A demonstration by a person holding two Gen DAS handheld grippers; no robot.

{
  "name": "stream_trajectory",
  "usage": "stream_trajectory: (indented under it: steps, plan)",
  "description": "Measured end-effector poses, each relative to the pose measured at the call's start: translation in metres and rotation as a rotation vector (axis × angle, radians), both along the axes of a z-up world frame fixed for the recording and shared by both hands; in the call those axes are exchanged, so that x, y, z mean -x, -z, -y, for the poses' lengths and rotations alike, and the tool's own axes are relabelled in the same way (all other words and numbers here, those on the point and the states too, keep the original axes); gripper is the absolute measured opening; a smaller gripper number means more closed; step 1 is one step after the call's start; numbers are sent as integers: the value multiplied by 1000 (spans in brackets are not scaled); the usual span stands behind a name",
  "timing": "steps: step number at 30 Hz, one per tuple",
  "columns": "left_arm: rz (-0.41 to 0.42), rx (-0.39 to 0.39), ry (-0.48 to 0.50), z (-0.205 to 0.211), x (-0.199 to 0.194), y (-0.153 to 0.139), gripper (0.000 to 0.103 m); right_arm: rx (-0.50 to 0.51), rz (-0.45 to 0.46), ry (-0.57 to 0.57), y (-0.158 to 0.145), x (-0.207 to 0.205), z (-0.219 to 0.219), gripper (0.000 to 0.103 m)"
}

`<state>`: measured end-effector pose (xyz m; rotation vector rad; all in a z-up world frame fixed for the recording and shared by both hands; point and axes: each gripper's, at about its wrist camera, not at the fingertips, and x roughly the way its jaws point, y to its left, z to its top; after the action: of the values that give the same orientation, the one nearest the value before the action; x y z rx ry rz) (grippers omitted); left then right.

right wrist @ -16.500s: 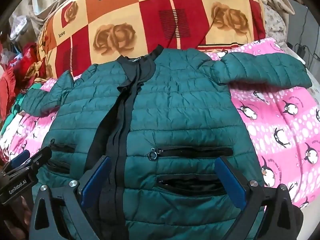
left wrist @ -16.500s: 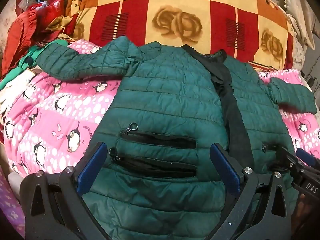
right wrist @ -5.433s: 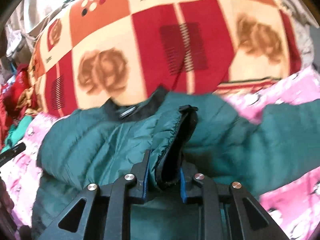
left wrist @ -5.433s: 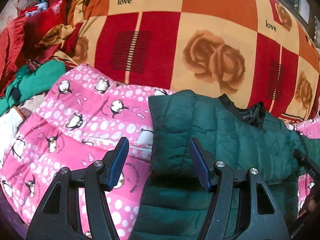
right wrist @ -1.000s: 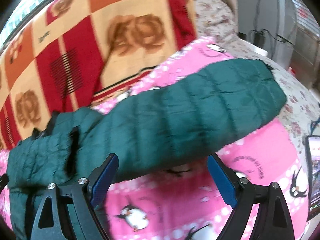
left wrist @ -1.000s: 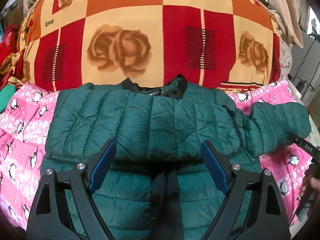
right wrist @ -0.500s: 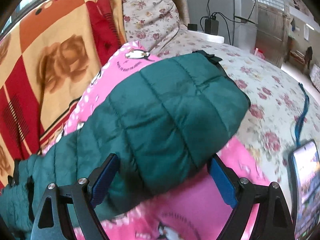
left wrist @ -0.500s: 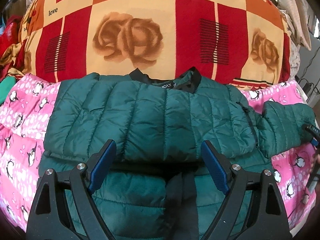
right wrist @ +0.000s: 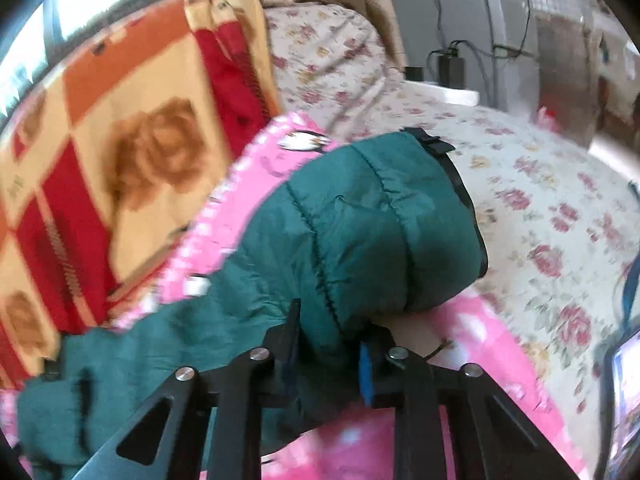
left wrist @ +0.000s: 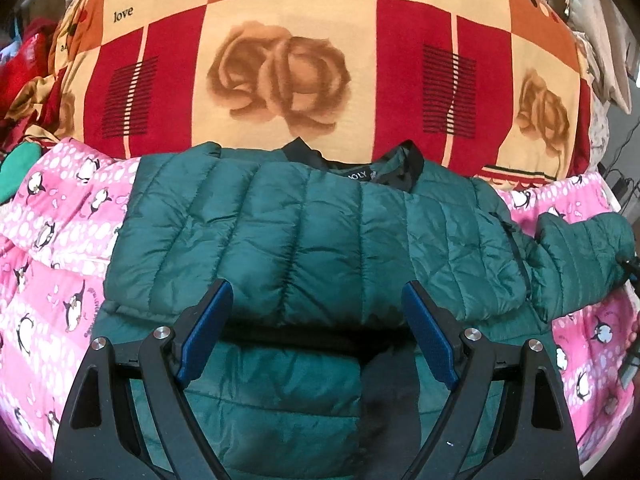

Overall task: Fold large clothes
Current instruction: 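Lift the sleeve cuff with the right gripper and fold it across the jacket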

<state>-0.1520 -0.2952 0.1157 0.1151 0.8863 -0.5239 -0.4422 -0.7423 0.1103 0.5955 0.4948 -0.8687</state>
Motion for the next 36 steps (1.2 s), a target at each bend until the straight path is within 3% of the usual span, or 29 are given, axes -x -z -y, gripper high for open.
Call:
stream_trajectory:
  steps: [6, 17, 29, 36]
  plan:
    - [19, -9, -15, -8, 0, -4, 87, 0, 90, -140, -24, -11, -41, 18]
    - [49, -31, -62, -32, -7, -10, 87, 47, 84, -365, -46, -69, -133, 17]
    - [27, -69, -129, -51, -36, 6, 87, 17, 64, -520, -38, -135, -197, 17]
    - [5, -56, -152, -65, -47, 13, 86, -18, 23, -612, -16, -183, -234, 17]
